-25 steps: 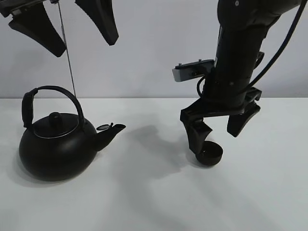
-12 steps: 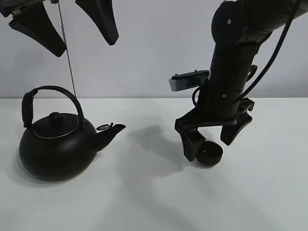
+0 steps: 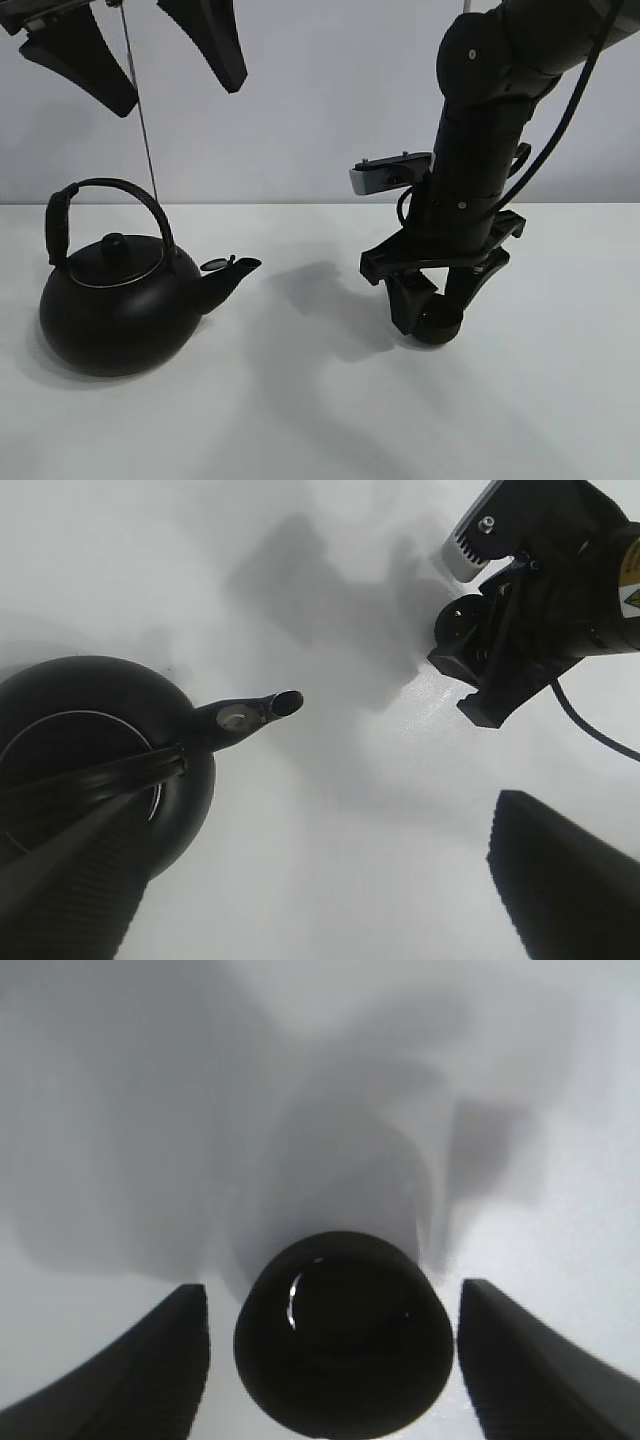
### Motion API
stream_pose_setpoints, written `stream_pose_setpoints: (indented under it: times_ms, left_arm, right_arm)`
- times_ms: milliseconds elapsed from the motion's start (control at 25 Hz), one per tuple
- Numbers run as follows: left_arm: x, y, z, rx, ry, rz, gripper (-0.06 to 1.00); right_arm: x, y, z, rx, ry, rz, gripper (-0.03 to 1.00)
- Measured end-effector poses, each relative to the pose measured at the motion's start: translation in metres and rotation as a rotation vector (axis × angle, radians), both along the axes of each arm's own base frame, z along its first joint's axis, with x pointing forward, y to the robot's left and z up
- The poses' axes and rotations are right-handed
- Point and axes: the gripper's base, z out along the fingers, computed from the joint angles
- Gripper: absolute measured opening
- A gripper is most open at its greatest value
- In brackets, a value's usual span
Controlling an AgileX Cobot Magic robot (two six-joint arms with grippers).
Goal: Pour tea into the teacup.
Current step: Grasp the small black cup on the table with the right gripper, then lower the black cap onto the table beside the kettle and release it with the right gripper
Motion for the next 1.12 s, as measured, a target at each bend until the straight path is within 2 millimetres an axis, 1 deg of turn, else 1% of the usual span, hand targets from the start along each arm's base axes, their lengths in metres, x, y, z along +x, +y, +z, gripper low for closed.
stream_pose_setpoints:
  times_ms: [240, 760, 880, 1000, 1120]
  left_arm:
    - [0.000, 0.000, 0.000, 0.000, 0.000, 0.000, 0.66]
    - [0.000, 0.000, 0.000, 0.000, 0.000, 0.000, 0.66]
    - [0.000, 0.000, 0.000, 0.000, 0.000, 0.000, 0.66]
    - [0.000, 0.000, 0.000, 0.000, 0.000, 0.000, 0.66]
    - [0.000, 0.000, 0.000, 0.000, 0.000, 0.000, 0.66]
  right_arm:
    - [0.000, 0.000, 0.000, -0.006, 0.003, 0.003, 0.41]
    - [-0.001, -0.001, 0.000, -0.012, 0.015, 0.003, 0.41]
    - [-0.002, -0.001, 0.006, -0.009, 0.004, 0.011, 0.41]
    - [-0.003, -0.002, 0.019, 0.002, -0.026, 0.021, 0.41]
    - [-0.004, -0.001, 0.027, 0.013, -0.040, 0.045, 0.41]
